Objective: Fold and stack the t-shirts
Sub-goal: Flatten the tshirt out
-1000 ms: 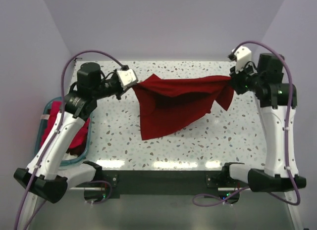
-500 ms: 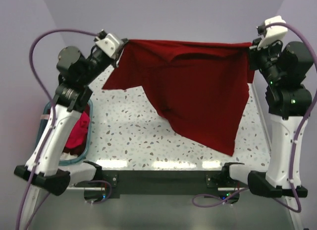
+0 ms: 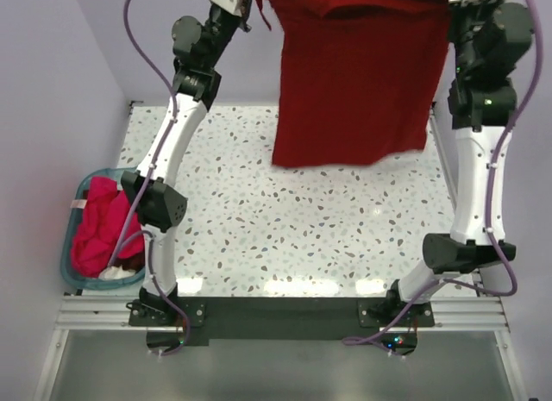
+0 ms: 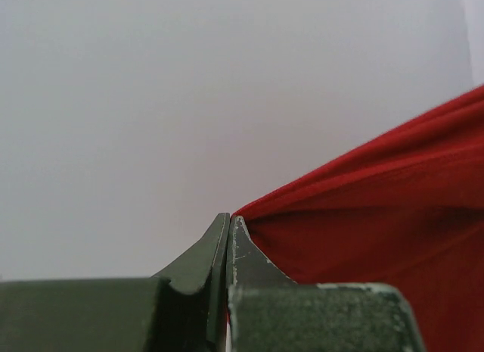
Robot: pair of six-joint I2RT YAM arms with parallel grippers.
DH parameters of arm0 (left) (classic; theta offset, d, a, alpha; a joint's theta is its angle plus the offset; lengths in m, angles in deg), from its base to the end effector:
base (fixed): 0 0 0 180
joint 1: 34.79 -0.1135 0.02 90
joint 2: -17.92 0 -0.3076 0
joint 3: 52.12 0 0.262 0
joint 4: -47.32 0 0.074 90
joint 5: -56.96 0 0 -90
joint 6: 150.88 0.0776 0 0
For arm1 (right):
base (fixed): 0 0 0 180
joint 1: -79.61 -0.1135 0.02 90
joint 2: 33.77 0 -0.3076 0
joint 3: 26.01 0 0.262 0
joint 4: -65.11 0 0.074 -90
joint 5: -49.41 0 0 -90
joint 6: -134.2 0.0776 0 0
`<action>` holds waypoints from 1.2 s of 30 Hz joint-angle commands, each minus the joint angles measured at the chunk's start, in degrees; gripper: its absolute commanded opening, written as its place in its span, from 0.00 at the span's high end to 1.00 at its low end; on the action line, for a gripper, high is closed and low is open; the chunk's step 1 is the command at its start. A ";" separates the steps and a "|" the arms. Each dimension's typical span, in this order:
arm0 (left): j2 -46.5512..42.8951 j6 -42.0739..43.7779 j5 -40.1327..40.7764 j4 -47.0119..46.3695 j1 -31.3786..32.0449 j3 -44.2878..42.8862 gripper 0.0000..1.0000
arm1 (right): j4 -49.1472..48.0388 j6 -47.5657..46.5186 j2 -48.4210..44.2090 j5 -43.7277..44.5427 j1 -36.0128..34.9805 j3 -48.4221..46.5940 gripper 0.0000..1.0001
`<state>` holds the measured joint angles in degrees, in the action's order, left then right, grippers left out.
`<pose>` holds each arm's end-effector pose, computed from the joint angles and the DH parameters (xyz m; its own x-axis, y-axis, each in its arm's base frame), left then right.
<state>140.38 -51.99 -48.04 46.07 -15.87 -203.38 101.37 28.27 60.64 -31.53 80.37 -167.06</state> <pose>0.5077 -0.1953 0.5739 0.5492 -0.0304 -0.8352 0.4456 0.8561 0.2618 0.3715 -0.0171 0.6378 0.1271 -0.2727 -0.9536 0.2110 0.9469 -0.2427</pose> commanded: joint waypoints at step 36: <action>-38.88 16.36 -18.40 29.16 -1.88 72.37 0.29 | 29.99 -16.08 0.31 -26.91 -0.14 41.51 0.53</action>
<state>98.11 -27.49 -70.71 75.03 -20.55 -127.08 132.76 10.29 54.12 -63.55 80.30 -122.05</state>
